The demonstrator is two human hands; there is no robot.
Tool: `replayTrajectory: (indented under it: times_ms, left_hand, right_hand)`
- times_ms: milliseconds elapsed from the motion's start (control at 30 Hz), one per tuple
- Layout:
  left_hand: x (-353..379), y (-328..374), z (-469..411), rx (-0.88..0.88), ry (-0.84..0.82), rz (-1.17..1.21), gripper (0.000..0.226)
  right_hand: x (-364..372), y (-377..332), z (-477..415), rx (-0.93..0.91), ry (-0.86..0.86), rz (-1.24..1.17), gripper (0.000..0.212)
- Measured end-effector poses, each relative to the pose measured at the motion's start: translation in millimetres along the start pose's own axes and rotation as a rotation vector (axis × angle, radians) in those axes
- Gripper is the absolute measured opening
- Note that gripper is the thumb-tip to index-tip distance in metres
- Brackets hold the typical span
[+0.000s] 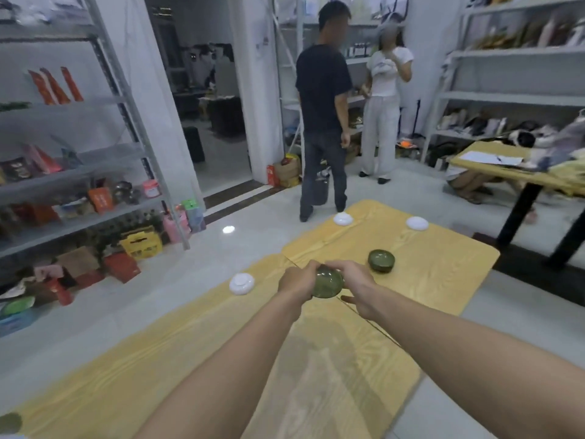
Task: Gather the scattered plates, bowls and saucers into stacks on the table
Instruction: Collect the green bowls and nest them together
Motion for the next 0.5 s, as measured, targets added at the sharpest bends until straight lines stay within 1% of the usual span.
replayTrajectory:
  times_ms: [133, 267, 367, 500]
  left_hand:
    - [70, 16, -34, -0.028, -0.071, -0.015, 0.041]
    - [138, 27, -76, -0.081, -0.102, -0.001, 0.043]
    - [188, 32, -115, -0.130, -0.101, 0.030, 0.043]
    - [246, 36, -164, -0.164, -0.093, 0.076, 0.040]
  right_hand:
    - [-56, -5, -48, 0.020, 0.034, -0.031, 0.026]
    - [-107, -8, -107, 0.055, 0.048, -0.048, 0.020]
    - [-143, -7, -163, 0.082, 0.055, -0.024, 0.033]
    - [-179, -3, -226, 0.126, 0.039, -0.017, 0.042]
Point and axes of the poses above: each hand's wrist, its own z-axis away from the middle knuckle, its own x-axis out of the palm, y = z × x, the point moved 10 cm from there along -z, towards the middle knuckle, and after that the axes turned 2 degrees about y, right-handed, at the moved point
